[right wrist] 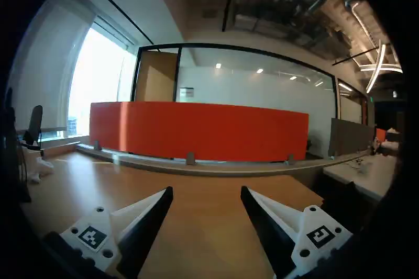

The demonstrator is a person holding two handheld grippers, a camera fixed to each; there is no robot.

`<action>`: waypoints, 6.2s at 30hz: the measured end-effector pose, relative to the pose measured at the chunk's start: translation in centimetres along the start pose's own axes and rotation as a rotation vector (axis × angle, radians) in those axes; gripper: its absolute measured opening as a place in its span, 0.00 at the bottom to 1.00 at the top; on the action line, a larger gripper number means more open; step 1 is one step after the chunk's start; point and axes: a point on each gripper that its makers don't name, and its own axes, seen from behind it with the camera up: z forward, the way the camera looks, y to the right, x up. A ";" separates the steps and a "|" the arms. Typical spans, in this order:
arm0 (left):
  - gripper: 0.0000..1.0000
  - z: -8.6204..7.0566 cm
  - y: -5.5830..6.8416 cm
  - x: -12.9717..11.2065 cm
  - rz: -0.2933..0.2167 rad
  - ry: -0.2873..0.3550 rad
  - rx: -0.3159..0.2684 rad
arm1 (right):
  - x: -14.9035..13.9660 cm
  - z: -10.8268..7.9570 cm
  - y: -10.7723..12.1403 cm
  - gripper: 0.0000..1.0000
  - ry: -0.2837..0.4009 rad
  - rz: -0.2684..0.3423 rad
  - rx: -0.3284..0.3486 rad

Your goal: Fold towel

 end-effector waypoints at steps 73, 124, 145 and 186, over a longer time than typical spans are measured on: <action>0.90 -0.6 -2.0 -3.7 0.023 0.031 0.065 | -6.9 -0.9 0.6 1.00 0.021 0.061 -0.018; 0.90 -1.6 -3.6 -3.9 0.037 0.115 0.095 | -6.9 -0.9 0.7 1.00 0.021 0.061 -0.018; 0.92 -1.6 -3.7 -3.9 0.037 0.115 0.095 | -6.9 -0.9 0.6 1.00 0.021 0.061 -0.018; 0.92 -1.6 -3.7 -4.0 0.037 0.115 0.095 | -7.0 -0.9 0.7 1.00 0.021 0.061 -0.018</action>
